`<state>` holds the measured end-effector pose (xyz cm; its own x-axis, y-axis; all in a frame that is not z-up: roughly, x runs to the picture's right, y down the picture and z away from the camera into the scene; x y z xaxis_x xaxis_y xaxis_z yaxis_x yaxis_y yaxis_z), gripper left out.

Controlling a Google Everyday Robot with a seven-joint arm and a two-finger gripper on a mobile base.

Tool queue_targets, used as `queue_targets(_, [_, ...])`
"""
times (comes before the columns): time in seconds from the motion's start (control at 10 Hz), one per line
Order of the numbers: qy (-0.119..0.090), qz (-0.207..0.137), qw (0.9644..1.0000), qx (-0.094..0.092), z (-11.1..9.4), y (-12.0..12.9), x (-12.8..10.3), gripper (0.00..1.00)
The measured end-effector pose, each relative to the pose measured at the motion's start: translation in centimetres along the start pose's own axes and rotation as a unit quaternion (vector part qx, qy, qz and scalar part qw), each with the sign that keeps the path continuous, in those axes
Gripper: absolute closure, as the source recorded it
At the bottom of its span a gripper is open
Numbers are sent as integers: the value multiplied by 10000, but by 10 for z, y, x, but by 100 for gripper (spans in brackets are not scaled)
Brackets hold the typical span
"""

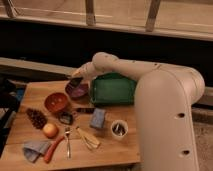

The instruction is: Place eraser in purple bowl

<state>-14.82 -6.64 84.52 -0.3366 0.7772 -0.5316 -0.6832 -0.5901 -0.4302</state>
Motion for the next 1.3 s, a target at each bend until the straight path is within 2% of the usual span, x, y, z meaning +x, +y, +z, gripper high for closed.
queue_targets(0.2, [184,-108,9997,104,25,-2,16,56])
queue_targets(0.3, [208,-74,9996,186,37,-11,16,45])
queue_targets(0.5, [213,-25,9995,234,45,-17,14,28])
queue_targets(1.3, [203,-11,9995,243,44,-19,12,26])
